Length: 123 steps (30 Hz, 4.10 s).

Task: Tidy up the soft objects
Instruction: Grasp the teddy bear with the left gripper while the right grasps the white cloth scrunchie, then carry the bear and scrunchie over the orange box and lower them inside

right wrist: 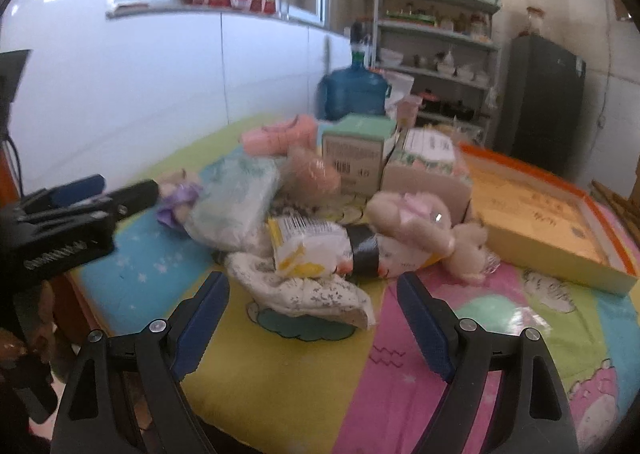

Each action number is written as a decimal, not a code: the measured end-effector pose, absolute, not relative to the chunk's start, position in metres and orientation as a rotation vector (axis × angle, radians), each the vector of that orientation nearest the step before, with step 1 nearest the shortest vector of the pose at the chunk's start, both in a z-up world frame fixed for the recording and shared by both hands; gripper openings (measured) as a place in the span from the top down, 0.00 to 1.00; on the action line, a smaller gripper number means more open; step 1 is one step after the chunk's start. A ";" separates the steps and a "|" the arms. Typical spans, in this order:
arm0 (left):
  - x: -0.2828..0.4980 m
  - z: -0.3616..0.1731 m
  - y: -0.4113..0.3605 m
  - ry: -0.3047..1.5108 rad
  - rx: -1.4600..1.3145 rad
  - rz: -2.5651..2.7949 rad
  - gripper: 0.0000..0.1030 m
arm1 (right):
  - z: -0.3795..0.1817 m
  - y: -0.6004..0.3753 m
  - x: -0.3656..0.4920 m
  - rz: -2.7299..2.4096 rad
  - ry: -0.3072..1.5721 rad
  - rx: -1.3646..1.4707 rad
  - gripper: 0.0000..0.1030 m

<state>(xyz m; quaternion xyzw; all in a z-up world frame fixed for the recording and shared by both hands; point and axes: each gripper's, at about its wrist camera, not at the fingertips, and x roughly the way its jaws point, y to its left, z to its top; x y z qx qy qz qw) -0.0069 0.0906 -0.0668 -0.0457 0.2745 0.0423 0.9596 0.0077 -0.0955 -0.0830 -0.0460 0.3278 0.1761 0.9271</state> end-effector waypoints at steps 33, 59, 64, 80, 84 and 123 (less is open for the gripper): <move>0.052 -0.083 0.107 0.614 -0.290 0.018 0.67 | -0.081 -0.121 0.014 0.497 0.685 0.075 0.85; 0.014 0.013 0.008 0.379 -0.095 -0.180 0.67 | 0.006 -0.186 -0.012 0.415 0.391 0.105 0.85; 0.024 0.021 -0.032 0.383 -0.089 -0.280 0.67 | 0.009 -0.221 -0.013 0.338 0.363 0.130 0.85; 0.063 0.013 -0.142 0.432 -0.048 -0.415 0.67 | 0.006 -0.330 0.001 0.168 0.344 0.178 0.85; 0.077 0.006 -0.166 0.456 -0.047 -0.428 0.67 | 0.002 -0.353 0.012 0.148 0.354 0.200 0.85; 0.187 -0.073 -0.262 0.755 -0.091 -0.394 0.29 | -0.071 -0.444 0.124 0.070 0.614 0.330 0.54</move>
